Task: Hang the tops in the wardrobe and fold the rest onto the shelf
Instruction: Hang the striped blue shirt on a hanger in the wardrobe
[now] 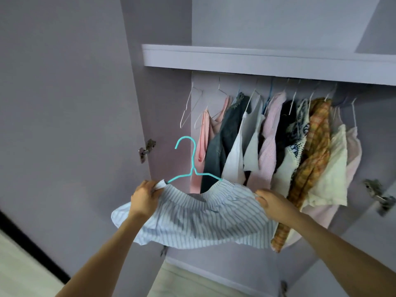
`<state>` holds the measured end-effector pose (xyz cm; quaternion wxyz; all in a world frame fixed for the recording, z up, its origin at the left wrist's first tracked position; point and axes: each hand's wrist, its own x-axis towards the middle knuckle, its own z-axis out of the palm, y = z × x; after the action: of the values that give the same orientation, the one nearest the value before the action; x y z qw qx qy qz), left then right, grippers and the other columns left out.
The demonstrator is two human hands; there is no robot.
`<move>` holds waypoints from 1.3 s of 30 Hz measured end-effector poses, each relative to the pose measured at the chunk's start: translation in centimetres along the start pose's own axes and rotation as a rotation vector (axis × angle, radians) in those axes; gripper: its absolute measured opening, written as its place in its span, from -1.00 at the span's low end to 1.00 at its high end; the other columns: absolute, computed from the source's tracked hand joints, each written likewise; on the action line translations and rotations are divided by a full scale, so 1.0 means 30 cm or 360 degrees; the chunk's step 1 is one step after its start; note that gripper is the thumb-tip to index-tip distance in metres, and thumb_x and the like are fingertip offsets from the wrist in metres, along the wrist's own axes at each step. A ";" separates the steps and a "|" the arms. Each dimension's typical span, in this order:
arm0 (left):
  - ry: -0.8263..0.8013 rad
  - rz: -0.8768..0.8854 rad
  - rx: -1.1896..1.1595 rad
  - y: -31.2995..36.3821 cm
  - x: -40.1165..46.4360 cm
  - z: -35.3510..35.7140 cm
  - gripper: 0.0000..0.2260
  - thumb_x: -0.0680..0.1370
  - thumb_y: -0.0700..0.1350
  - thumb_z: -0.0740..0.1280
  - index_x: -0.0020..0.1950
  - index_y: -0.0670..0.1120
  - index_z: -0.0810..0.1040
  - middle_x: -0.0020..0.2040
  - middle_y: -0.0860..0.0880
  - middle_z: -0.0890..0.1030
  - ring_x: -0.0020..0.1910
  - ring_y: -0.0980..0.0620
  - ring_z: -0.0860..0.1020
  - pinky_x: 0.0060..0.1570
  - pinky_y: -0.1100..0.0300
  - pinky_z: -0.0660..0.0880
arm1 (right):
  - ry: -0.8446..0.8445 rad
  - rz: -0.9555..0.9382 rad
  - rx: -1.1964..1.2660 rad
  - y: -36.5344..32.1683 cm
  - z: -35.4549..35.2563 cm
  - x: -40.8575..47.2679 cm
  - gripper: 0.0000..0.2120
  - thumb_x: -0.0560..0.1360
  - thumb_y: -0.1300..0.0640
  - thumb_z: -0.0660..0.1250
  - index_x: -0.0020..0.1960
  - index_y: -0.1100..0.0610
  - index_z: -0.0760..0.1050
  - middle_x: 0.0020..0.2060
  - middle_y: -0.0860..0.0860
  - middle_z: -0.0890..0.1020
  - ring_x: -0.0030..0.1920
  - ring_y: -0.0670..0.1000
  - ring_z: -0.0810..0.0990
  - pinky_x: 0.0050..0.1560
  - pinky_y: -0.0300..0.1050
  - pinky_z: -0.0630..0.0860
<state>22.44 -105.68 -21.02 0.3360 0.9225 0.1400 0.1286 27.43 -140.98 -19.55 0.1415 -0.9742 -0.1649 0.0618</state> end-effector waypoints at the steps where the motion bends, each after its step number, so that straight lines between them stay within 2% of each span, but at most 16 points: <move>1: -0.0042 -0.0023 0.0041 -0.001 0.011 0.009 -0.79 0.54 -0.18 0.32 0.17 -0.16 0.56 0.09 -0.19 0.55 0.11 -0.24 0.49 0.06 -0.01 0.42 | -0.0026 -0.0012 0.0004 -0.006 -0.012 -0.007 -0.64 0.63 0.18 0.05 -0.32 0.02 0.12 -0.36 -0.07 0.30 -0.27 0.03 0.36 -0.19 -0.03 0.32; 4: -0.0149 -0.0123 0.0091 0.014 0.037 0.029 -0.68 0.54 -0.13 0.31 0.30 -0.07 0.48 0.23 -0.18 0.48 0.24 -0.24 0.43 0.22 -0.09 0.39 | -0.0086 -0.0048 -0.0020 -0.039 -0.046 -0.018 -0.65 0.64 0.15 0.05 -0.32 0.03 0.13 -0.36 -0.03 0.31 -0.28 0.03 0.35 -0.23 -0.06 0.27; 7: -0.0123 -0.0181 0.0047 0.034 0.063 0.019 -0.62 0.54 -0.15 0.29 0.36 -0.08 0.40 0.29 -0.22 0.41 0.28 -0.25 0.39 0.28 -0.08 0.34 | -0.0038 -0.0018 -0.0115 -0.124 -0.059 -0.008 -0.67 0.62 0.18 0.07 -0.31 0.04 0.14 -0.34 -0.01 0.38 -0.30 0.01 0.41 -0.27 -0.09 0.32; 8: -0.0093 -0.0169 0.0039 0.037 0.068 0.012 -0.62 0.54 -0.16 0.28 0.36 -0.08 0.40 0.30 -0.22 0.39 0.29 -0.25 0.38 0.29 -0.08 0.34 | -0.0016 0.0010 -0.0144 -0.159 -0.058 -0.002 -0.67 0.61 0.22 0.07 -0.32 0.04 0.14 -0.36 -0.04 0.36 -0.34 -0.03 0.39 -0.34 -0.16 0.30; 10: -0.0015 -0.0106 0.0072 0.051 0.084 -0.016 -0.62 0.54 -0.17 0.25 0.37 -0.07 0.39 0.33 -0.20 0.37 0.30 -0.24 0.35 0.29 -0.10 0.32 | -0.0025 0.0070 -0.0133 -0.229 -0.055 0.018 -0.67 0.60 0.26 0.06 -0.32 0.06 0.15 -0.38 -0.06 0.32 -0.39 -0.10 0.32 -0.45 -0.28 0.21; 14: 0.0202 0.0082 0.0327 0.075 0.105 -0.092 -0.62 0.56 -0.18 0.21 0.39 -0.07 0.37 0.35 -0.16 0.36 0.33 -0.19 0.27 0.31 -0.07 0.22 | -0.0056 0.0172 0.0190 -0.347 -0.043 0.072 -0.69 0.62 0.18 0.01 -0.30 0.09 0.17 -0.36 -0.03 0.32 -0.35 -0.06 0.34 -0.39 -0.20 0.23; 16: 0.0318 0.0189 0.0506 0.082 0.120 -0.131 -0.61 0.55 -0.18 0.20 0.39 -0.07 0.37 0.37 -0.11 0.35 0.36 -0.15 0.24 0.31 -0.03 0.17 | 0.0032 0.0196 0.0328 -0.420 -0.057 0.110 -0.69 0.61 0.15 0.01 -0.31 0.09 0.17 -0.35 -0.03 0.33 -0.35 -0.08 0.33 -0.40 -0.21 0.23; 19: 0.0481 0.0339 0.0713 0.084 0.143 -0.191 -0.62 0.54 -0.19 0.22 0.36 -0.06 0.41 0.39 -0.09 0.35 0.39 -0.12 0.21 0.29 -0.03 0.12 | 0.0143 0.0240 0.0398 -0.532 -0.088 0.171 -0.71 0.57 0.17 0.04 -0.33 0.11 0.22 -0.36 -0.03 0.37 -0.30 -0.01 0.41 -0.28 -0.17 0.32; 22: 0.0549 0.0460 0.0872 0.080 0.170 -0.242 -0.63 0.53 -0.16 0.25 0.35 -0.03 0.43 0.41 -0.12 0.34 0.44 -0.13 0.17 0.31 -0.12 0.05 | 0.0114 0.0276 0.0434 -0.596 -0.106 0.221 -0.74 0.55 0.17 0.05 -0.32 0.12 0.25 -0.34 0.00 0.42 -0.35 -0.04 0.41 -0.35 -0.20 0.32; 24: 0.0516 0.0514 0.1035 0.075 0.188 -0.268 -0.63 0.55 -0.13 0.23 0.36 -0.02 0.40 0.46 -0.12 0.27 0.49 -0.14 0.07 0.35 -0.19 -0.06 | 0.0079 0.0304 0.0419 -0.613 -0.112 0.243 -0.77 0.55 0.19 0.06 -0.28 0.16 0.29 -0.26 0.03 0.45 -0.26 -0.01 0.47 -0.26 -0.20 0.38; 26: 0.0484 0.0541 0.1167 0.065 0.203 -0.293 -0.62 0.57 -0.08 0.20 0.40 -0.01 0.36 0.50 -0.13 0.20 0.51 -0.17 -0.01 0.35 -0.25 -0.17 | 0.0060 0.0341 0.0383 -0.624 -0.112 0.258 -0.84 0.56 0.19 0.07 -0.12 0.22 0.37 -0.17 0.04 0.46 -0.17 0.02 0.48 -0.15 -0.17 0.40; 28: 0.0446 0.0504 0.1289 0.059 0.214 -0.311 -0.57 0.58 -0.05 0.16 0.46 0.01 0.28 0.53 -0.13 0.10 0.52 -0.20 -0.11 0.32 -0.30 -0.29 | 0.0061 0.0375 0.0332 -0.635 -0.109 0.266 -0.78 0.56 0.18 0.08 0.08 0.24 0.44 -0.07 0.08 0.51 -0.11 0.05 0.49 -0.11 -0.18 0.40; 32: 0.0411 0.0374 0.1451 0.046 0.226 -0.339 -0.50 0.58 0.01 0.09 0.53 0.03 0.11 0.56 -0.14 -0.06 0.50 -0.24 -0.28 0.26 -0.32 -0.46 | 0.0145 0.0421 0.0303 -0.676 -0.115 0.288 -0.69 0.58 0.15 0.10 0.24 0.23 0.42 0.17 0.14 0.54 0.12 0.14 0.54 -0.02 -0.15 0.42; 39: 0.0358 0.0390 0.1527 0.013 0.229 -0.365 -0.50 0.60 0.02 0.00 0.55 0.00 0.05 0.56 -0.17 -0.11 0.49 -0.22 -0.31 0.30 -0.24 -0.47 | 0.0164 0.0484 0.0290 -0.707 -0.127 0.309 -0.69 0.58 0.13 0.13 0.25 0.23 0.42 0.20 0.14 0.53 0.17 0.16 0.53 0.06 -0.09 0.45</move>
<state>25.26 -97.20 -11.67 -0.1603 0.9630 0.1095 0.1867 30.31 -119.61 -10.34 0.2263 -0.9729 -0.0018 0.0470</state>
